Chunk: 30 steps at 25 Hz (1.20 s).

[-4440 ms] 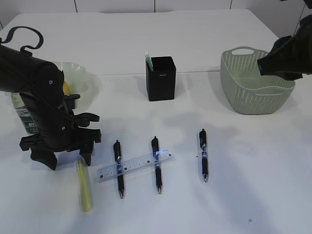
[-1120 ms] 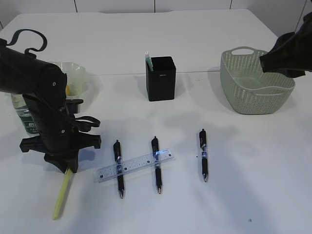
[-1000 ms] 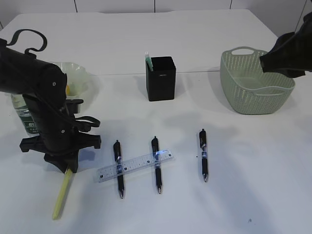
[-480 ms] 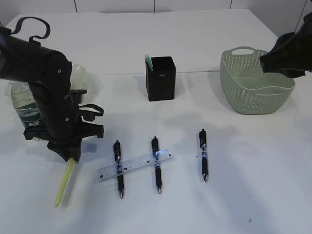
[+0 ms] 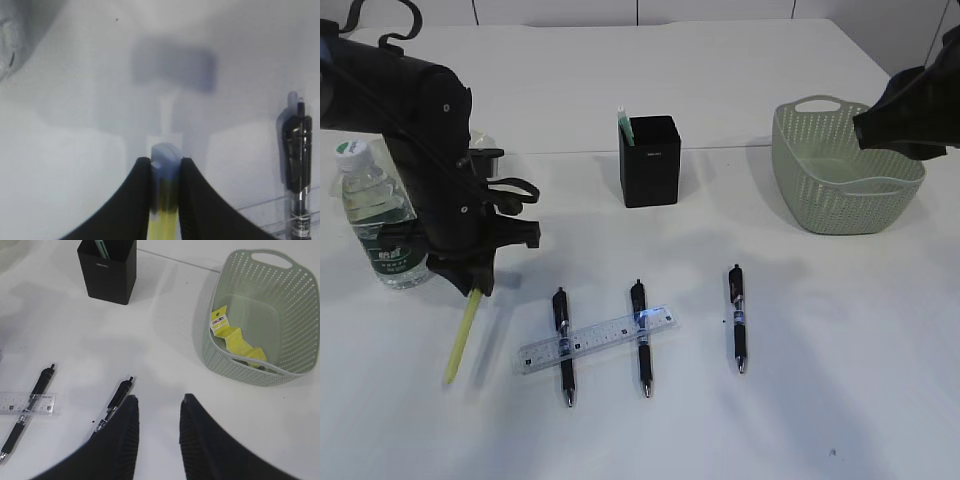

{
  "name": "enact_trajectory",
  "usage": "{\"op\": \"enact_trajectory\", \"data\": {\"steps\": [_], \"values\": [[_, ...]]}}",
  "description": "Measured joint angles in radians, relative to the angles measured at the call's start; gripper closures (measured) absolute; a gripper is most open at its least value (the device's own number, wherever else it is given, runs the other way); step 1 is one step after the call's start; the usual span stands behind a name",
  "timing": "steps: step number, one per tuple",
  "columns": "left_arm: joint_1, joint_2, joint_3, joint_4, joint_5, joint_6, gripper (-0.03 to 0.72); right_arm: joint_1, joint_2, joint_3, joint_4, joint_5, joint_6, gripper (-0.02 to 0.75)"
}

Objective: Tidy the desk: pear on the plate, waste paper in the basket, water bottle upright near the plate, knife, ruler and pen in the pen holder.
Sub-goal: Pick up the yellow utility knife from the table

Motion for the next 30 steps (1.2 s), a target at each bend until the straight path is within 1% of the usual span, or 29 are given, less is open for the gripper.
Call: {"op": "enact_trajectory", "data": {"steps": [7,12,15,20,30], "values": [[0.0,0.0,-0.057,0.014,0.0,0.005,0.602,0.0,0.0,0.0,0.0,0.0,0.0,0.496],[0.0,0.0,-0.098,0.048,-0.004,0.031,0.602,0.0,0.0,0.0,0.0,0.002,0.0,0.496],[0.0,0.0,-0.117,0.052,-0.029,0.081,0.602,0.0,0.0,0.0,0.0,0.002,0.0,0.496],[0.0,0.0,-0.141,0.054,-0.073,0.131,0.603,0.0,0.0,0.0,0.0,0.002,0.0,0.496],[0.0,0.0,-0.213,0.054,-0.185,0.153,0.603,0.0,0.0,0.0,0.0,0.005,0.0,0.496]]}}
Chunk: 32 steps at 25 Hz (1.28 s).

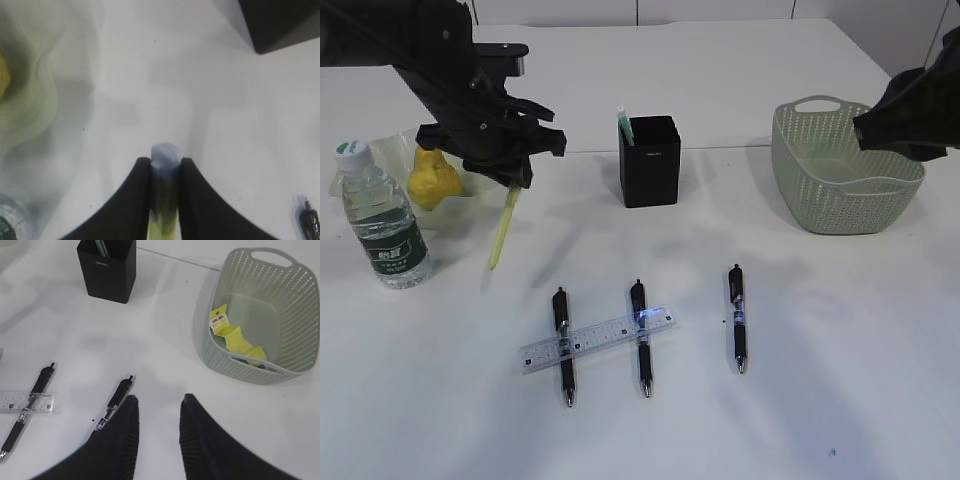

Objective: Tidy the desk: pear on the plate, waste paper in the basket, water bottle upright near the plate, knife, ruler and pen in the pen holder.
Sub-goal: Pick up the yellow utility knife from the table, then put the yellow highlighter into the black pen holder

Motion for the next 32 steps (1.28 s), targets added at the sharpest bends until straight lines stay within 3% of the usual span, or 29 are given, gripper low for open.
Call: {"op": "enact_trajectory", "data": {"steps": [14,32], "values": [[0.0,-0.004,-0.009,0.091,-0.178,0.002,0.603,0.0,0.0,0.0,0.0,0.002,0.0,0.496],[0.0,-0.012,-0.01,0.128,-0.599,0.002,0.603,0.0,0.0,0.0,0.0,0.002,0.0,0.496]]}}
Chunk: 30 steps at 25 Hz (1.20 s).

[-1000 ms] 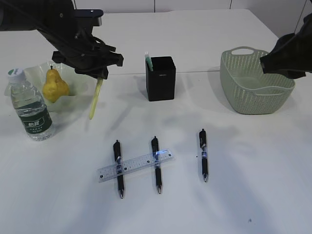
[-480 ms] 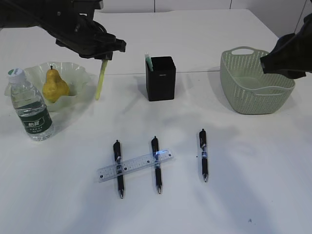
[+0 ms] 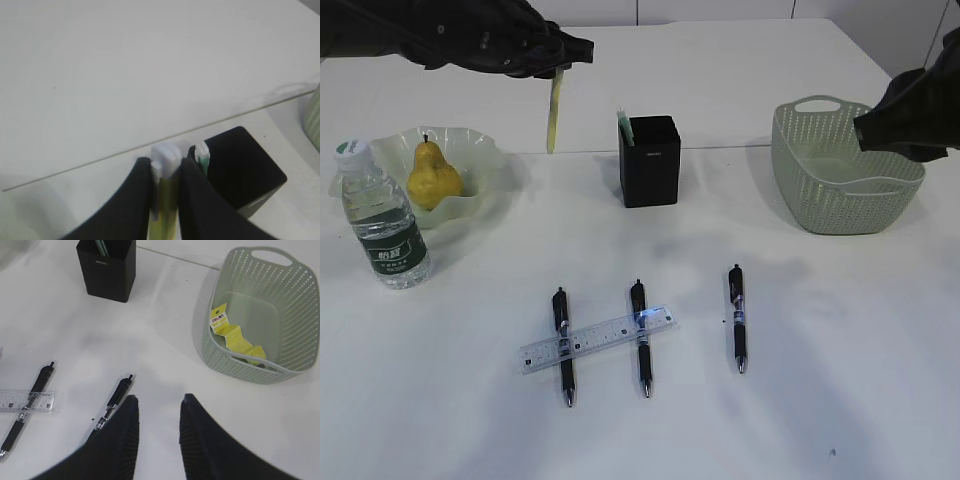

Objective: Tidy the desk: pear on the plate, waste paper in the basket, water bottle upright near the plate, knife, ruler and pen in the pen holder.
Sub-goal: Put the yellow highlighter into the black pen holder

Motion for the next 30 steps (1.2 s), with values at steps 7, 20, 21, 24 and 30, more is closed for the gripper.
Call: {"op": "enact_trajectory", "data": {"steps": [7,20,21,24,30], "values": [[0.0,0.0,0.0,0.002,-0.059,0.0,0.603,0.0,0.0,0.0,0.0,-0.007,0.0,0.496],[0.0,0.044,0.0,0.006,-0.341,0.0,0.603,0.0,0.0,0.0,0.0,-0.016,0.0,0.496],[0.0,0.048,0.0,0.006,-0.363,0.0,0.603,0.0,0.0,0.0,-0.002,-0.016,0.0,0.496],[-0.004,0.061,0.0,0.006,-0.428,0.0,0.603,0.0,0.0,0.0,-0.004,-0.016,0.0,0.496],[-0.021,0.086,0.0,0.01,-0.533,0.0,0.603,0.0,0.0,0.0,-0.006,-0.016,0.0,0.496]]}}
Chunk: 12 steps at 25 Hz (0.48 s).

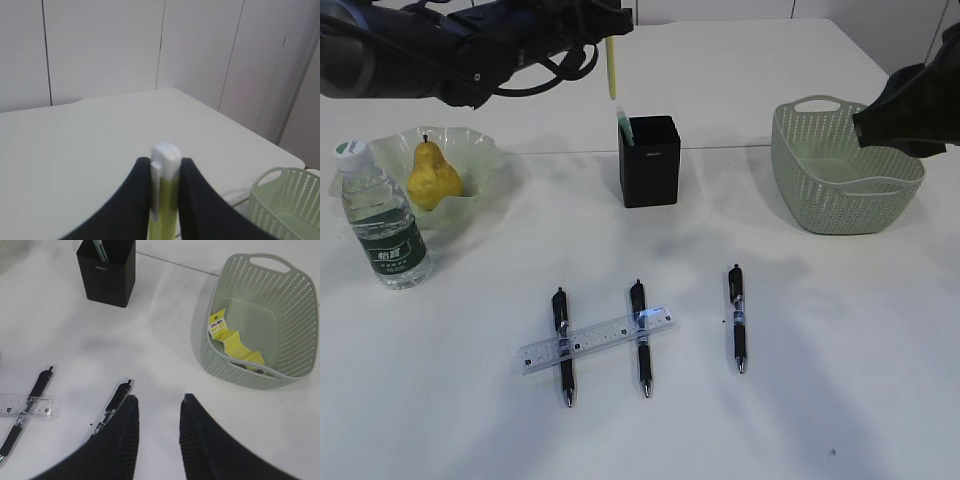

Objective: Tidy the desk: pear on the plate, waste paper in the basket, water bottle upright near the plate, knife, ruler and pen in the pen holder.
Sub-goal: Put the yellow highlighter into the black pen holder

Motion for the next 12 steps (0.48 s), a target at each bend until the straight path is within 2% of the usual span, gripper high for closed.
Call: {"op": "enact_trajectory", "data": {"steps": [12], "values": [[-0.02,0.077,0.0,0.002,-0.105,-0.027,0.603,0.0,0.0,0.0,-0.005,0.0,0.0,0.496]]}}
